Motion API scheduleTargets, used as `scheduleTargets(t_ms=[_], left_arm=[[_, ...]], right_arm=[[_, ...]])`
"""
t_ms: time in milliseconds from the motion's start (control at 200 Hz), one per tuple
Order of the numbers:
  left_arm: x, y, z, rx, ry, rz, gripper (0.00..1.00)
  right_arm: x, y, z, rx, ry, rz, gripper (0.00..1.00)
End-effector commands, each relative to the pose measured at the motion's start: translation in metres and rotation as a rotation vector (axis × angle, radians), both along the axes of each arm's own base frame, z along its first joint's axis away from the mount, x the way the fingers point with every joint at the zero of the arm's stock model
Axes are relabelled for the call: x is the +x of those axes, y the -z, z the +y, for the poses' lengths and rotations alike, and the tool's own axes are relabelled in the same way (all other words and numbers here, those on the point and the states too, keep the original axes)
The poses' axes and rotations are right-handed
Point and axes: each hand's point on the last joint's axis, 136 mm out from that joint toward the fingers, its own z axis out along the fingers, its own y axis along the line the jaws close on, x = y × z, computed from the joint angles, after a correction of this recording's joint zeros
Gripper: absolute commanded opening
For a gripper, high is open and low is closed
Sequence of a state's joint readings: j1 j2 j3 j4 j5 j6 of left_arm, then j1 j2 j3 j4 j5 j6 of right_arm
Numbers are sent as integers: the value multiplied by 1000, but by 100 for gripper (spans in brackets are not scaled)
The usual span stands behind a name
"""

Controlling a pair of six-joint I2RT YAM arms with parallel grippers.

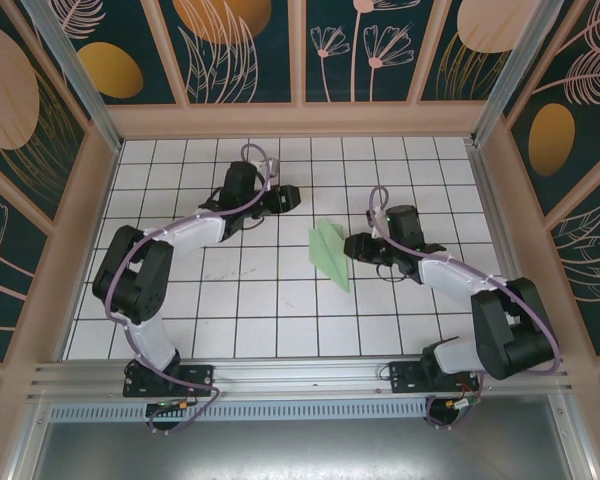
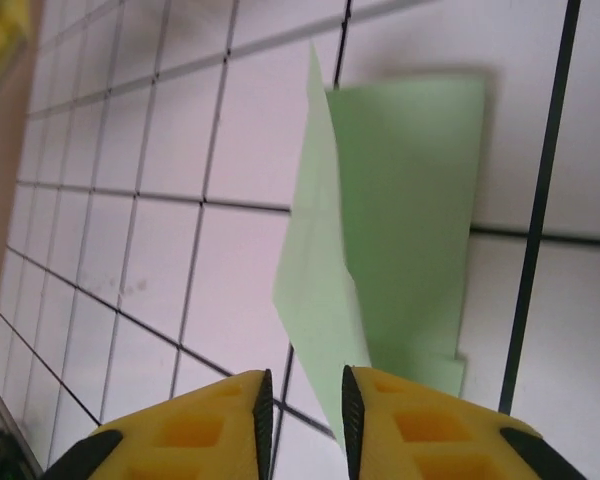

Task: Fold a paper plane with a square sheet of paper (fold left side to right side)
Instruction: Fourth fold the wing at the center of the table, then turn over the paper at the center of the table.

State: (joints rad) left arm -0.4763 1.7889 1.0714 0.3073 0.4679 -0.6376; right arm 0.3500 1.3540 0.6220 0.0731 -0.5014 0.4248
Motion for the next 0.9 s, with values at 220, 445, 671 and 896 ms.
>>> scheduleTargets(t_ms=[220,445,671,896], left_arm=[[-68,53,-55,-155,188,203,48],[-64,67,-78,-174,220,231,48],[-58,84,-94,-178,241,273,49],[-49,92,-104,-185,255,274,43]], right_arm=[[12,-33,-11,39,113,-111,41],[-4,-46,-23,36,146,-146,48],[-16,-63,-27,49,144,-175,55],[-24,-77,-28,132,108,-164,66]])
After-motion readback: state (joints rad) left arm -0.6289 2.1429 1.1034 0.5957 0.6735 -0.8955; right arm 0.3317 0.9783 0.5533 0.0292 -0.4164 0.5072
